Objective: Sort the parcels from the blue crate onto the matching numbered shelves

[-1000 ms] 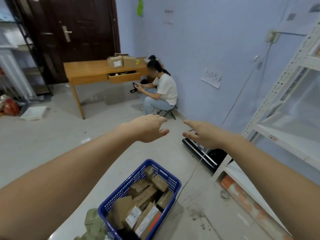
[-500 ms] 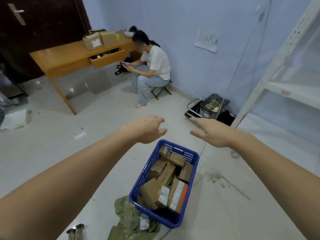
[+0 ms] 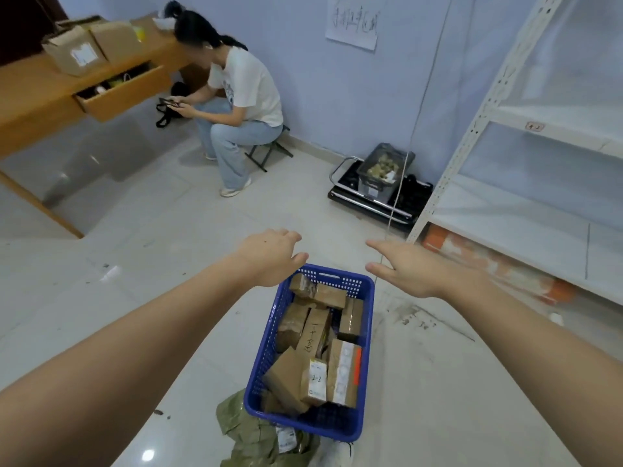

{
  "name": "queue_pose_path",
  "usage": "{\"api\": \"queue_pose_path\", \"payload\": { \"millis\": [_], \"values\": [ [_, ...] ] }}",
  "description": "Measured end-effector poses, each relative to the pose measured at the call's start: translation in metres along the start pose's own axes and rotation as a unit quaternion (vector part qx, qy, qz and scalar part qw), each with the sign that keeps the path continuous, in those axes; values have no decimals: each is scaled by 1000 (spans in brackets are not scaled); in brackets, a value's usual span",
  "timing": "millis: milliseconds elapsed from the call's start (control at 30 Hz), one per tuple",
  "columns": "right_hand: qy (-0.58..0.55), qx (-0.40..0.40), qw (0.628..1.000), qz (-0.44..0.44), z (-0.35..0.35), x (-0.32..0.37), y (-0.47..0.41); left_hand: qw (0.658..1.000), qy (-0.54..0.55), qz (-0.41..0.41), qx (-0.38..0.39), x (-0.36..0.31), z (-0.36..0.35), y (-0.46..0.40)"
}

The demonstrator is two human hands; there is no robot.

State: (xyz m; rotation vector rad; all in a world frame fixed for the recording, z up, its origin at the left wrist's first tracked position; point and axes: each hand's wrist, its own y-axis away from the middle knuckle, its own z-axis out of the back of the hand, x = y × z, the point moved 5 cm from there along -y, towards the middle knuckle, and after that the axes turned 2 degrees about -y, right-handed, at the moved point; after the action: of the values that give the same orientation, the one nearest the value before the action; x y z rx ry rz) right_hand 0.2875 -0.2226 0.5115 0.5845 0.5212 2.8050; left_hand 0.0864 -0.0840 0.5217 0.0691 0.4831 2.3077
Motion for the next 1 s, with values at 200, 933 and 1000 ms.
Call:
{"api": "queue_pose_path", "payload": {
  "millis": [200,933,1000],
  "values": [
    [-51,34,997,-46,-48,-20,-19,998,-2,-42,39,3,-45,-53],
    [-313,134,896,-284,-574,-107,-146,929,-64,-154,330,66,-583,-183],
    [-328,119,879,-324,-612,-111,-157,926,-44,-133,350,74,-618,-185]
  ]
}}
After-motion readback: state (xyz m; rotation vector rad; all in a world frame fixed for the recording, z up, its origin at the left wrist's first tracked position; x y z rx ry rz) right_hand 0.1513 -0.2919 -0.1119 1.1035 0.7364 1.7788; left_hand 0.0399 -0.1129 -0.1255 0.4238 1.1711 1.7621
